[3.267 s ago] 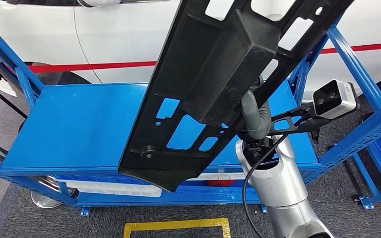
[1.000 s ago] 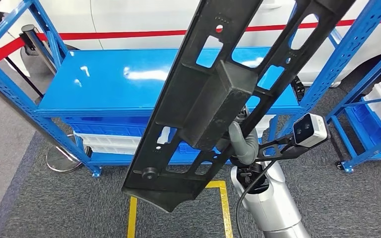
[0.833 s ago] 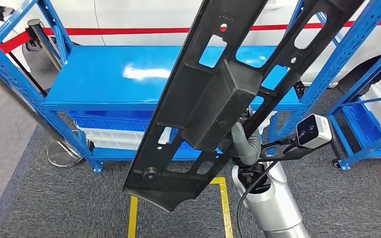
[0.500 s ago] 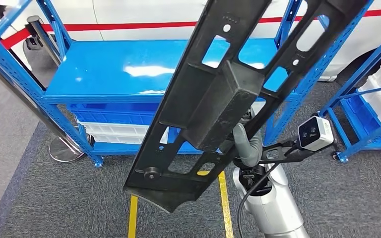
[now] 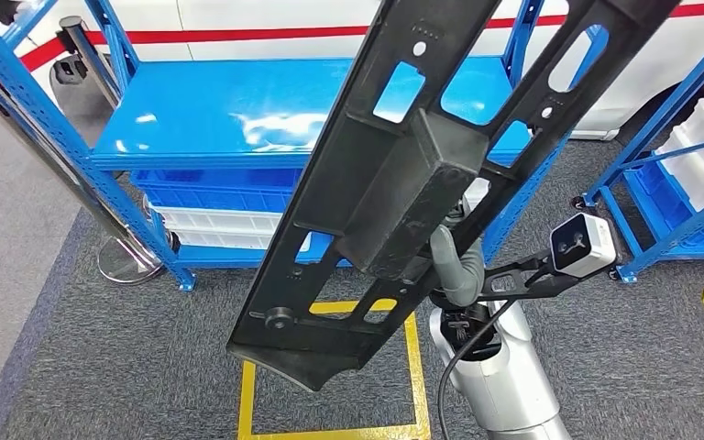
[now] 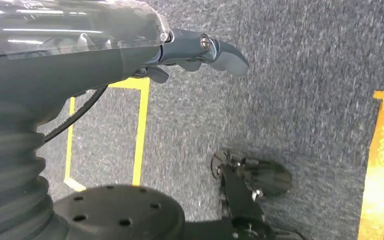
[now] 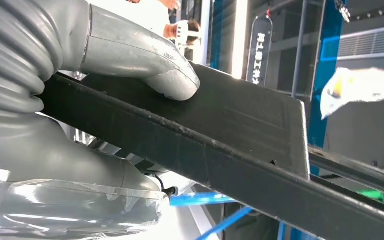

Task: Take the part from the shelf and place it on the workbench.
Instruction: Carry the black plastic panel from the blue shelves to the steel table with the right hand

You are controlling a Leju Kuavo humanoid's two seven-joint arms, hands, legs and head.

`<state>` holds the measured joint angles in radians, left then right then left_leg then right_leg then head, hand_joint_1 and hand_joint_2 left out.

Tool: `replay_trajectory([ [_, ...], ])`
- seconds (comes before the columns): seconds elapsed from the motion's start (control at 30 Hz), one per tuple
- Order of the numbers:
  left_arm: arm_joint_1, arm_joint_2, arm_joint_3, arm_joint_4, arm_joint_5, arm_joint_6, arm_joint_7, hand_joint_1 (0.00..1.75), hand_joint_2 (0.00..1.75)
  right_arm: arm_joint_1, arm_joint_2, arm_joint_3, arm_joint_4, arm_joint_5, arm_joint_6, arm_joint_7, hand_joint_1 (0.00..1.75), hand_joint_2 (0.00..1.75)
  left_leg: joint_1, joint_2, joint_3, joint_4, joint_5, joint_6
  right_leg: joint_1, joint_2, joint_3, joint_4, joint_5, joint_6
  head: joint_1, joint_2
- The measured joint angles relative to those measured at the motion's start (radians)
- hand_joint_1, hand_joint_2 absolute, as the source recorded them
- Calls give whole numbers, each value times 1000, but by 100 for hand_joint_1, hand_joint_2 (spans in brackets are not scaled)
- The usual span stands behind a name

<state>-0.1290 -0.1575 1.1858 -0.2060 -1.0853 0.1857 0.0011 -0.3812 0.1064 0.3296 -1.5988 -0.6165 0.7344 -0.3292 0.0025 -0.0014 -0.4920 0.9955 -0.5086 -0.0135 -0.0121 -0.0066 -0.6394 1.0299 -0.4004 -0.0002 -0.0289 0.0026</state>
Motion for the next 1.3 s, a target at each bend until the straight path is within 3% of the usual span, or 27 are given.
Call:
replay_trajectory([
  [0.07,1,0,0,0,0,0,1,0,175,0,0,-1,0,0,1,0,175,175,3,3,-9,-6,16,13,-2,1,-6,6,-5,12,0,0],
  [0.1,1,0,0,0,0,0,1,0,175,0,-1,-1,0,0,1,0,175,175,5,5,-16,-10,26,21,-2,3,-16,28,-30,17,1,0],
  [0.2,0,0,0,0,-1,0,2,0,175,2,-1,-2,0,0,2,0,175,175,5,9,-49,-10,54,34,-3,6,-72,195,-159,27,2,0],
  [0.23,0,0,0,0,-1,0,2,0,175,3,-1,-3,0,0,2,0,175,175,5,9,-61,-8,61,34,-3,6,-85,251,-182,29,2,0],
  [0.27,1,0,0,0,-1,0,2,0,175,5,-1,-4,0,0,2,0,175,175,4,9,-73,-4,68,34,-3,6,-85,280,-183,29,2,0],
  [0.3,1,0,0,0,-1,0,2,0,175,5,-2,-4,0,0,3,0,175,175,4,9,-84,-1,73,32,-3,5,-66,271,-165,29,2,0],
  [0.37,2,-1,0,0,-1,1,3,0,175,5,-2,-6,0,0,5,0,175,175,4,9,-102,9,80,28,-3,5,19,158,-115,24,2,0],
  [0.43,1,-2,0,0,-1,2,3,0,175,3,-1,-8,0,0,8,0,175,175,2,8,-115,20,86,20,2,6,93,37,-102,15,2,0],
  [0.47,1,-2,0,0,-1,3,3,0,175,3,-1,-8,-1,0,9,0,175,175,1,8,-119,23,91,14,4,7,107,8,-106,10,2,0],
  [0.57,2,-1,0,0,-1,4,3,0,175,3,0,-9,-1,-1,12,-1,175,175,0,7,-129,27,93,-3,3,6,100,-4,-96,-10,1,0],
  [0.6,2,-1,0,0,-1,4,3,0,175,2,0,-9,-1,-1,12,-1,175,175,1,6,-136,42,75,-9,1,4,95,-7,-89,-19,0,0],
  [0.67,3,0,0,0,-1,4,3,0,175,2,2,-9,-1,-1,13,-1,175,175,5,5,-169,134,0,-21,-1,2,81,-10,-76,-33,-1,0],
  [0.73,3,0,0,0,-1,4,1,0,175,3,2,-10,-1,-2,14,-1,175,175,8,6,-207,263,-64,-30,0,1,64,-8,-66,-37,-2,0],
  [0.77,4,0,0,0,-1,4,0,0,175,4,3,-10,0,-2,14,-1,175,175,10,6,-214,300,-69,-33,0,1,57,-7,-61,-37,-2,0],
  [0.8,4,0,0,0,-1,5,-1,0,175,5,3,-10,0,-2,15,-1,175,175,11,6,-206,305,-55,-34,0,1,49,-6,-56,-36,-2,0],
  [0.83,5,0,0,0,-1,6,-2,0,175,6,3,-10,0,-2,15,-1,175,175,13,6,-180,273,-28,-35,0,1,44,-4,-53,-34,-2,0],
  [0.9,4,0,0,0,-2,9,-3,0,175,6,3,-10,0,-2,17,-1,175,175,14,-5,-96,142,20,-30,0,6,35,-1,-47,-27,-2,0],
  [0.97,3,0,0,0,-3,14,-5,0,175,4,4,-12,-1,-1,20,-1,175,175,11,-19,-36,40,30,-21,0,12,28,0,-39,-15,-1,0],
  [1.03,5,0,0,0,-4,17,-7,0,175,4,6,-12,-2,-1,22,0,175,175,7,-20,-26,13,26,-15,-2,18,24,-2,-28,-1,-1,0],
  [1.1,5,0,0,0,-6,17,-8,0,175,4,6,-14,-3,-1,25,0,175,175,11,-7,-22,-6,30,-3,-2,20,16,9,-37,9,0,0],
  [1.17,4,0,0,0,-8,17,-10,0,175,4,6,-16,-5,-1,27,0,175,175,16,7,-21,-22,37,11,-1,17,-21,87,-87,16,2,0],
  [1.23,5,0,0,0,-10,16,-10,0,175,8,6,-16,-5,-1,29,0,175,175,14,18,-27,-21,40,17,-1,15,-79,217,-147,21,3,0],
  [1.3,6,0,0,0,-12,16,-9,0,175,12,6,-17,-5,-1,30,0,175,175,14,32,-32,-15,39,17,-2,12,-101,272,-151,24,3,0],
])
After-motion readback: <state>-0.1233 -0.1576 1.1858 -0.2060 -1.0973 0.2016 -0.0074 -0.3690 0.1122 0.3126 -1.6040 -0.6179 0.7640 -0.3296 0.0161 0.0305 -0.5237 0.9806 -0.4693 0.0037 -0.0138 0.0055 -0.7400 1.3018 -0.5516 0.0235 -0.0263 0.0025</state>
